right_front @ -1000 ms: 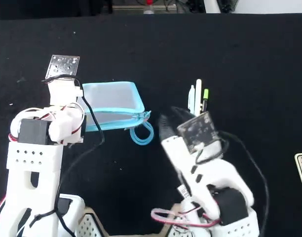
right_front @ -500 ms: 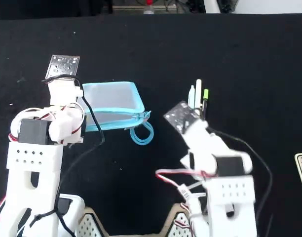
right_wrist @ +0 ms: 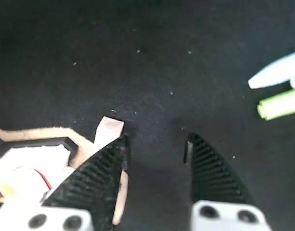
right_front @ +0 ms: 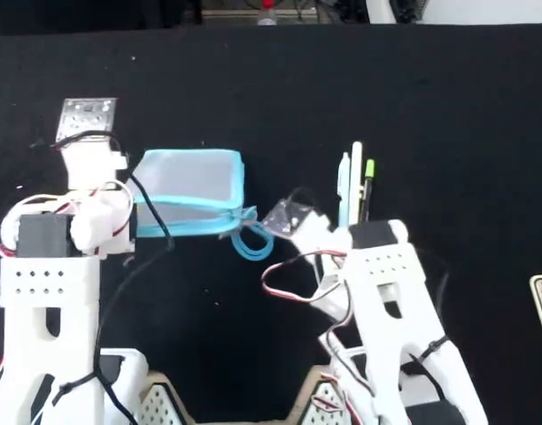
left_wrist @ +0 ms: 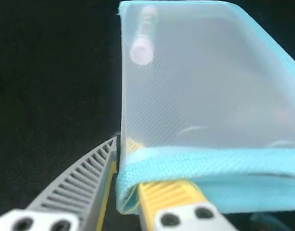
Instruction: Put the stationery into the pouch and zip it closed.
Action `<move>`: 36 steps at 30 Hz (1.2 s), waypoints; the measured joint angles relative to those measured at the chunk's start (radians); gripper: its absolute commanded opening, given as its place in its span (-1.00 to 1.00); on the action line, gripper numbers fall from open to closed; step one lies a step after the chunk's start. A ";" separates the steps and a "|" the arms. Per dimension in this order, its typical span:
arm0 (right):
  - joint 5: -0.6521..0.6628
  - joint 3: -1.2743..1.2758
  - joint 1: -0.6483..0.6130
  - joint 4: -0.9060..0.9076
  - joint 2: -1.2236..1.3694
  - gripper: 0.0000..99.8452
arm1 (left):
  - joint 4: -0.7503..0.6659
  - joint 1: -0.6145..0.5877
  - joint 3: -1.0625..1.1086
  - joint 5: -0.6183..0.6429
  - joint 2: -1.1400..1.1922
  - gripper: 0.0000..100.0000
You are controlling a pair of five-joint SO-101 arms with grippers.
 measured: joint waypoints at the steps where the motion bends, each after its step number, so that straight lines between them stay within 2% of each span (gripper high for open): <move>1: 0.026 0.000 -0.003 0.000 0.000 -0.65 | 0.000 -0.009 0.000 0.000 0.000 -0.94; 4: 0.140 -0.002 -0.006 0.038 0.000 -0.65 | 0.000 -0.026 0.000 0.000 0.000 -0.94; 9: 0.407 -0.002 -0.006 0.137 0.002 -0.65 | 0.000 -0.026 0.000 0.000 0.000 -0.94; 13: 0.571 0.025 -0.028 0.140 0.005 -0.65 | 0.000 -0.026 0.000 0.000 0.000 -0.94; 16: 0.634 0.086 -0.057 0.087 0.005 -0.65 | 0.000 -0.026 0.000 0.000 0.000 -0.94; 21: 0.644 0.180 -0.143 -0.021 0.005 -0.65 | 0.000 -0.048 0.000 0.000 0.002 -0.94; 25: 0.638 0.189 -0.155 -0.043 0.005 -0.65 | 0.000 -0.083 0.000 0.000 0.002 -0.94; 33: 0.358 0.189 -0.160 -0.075 0.005 -0.65 | 0.000 -0.086 0.000 0.000 0.002 -0.94; 36: 0.331 0.189 -0.114 -0.078 0.005 -0.65 | 0.000 -0.086 0.000 0.000 0.002 -0.94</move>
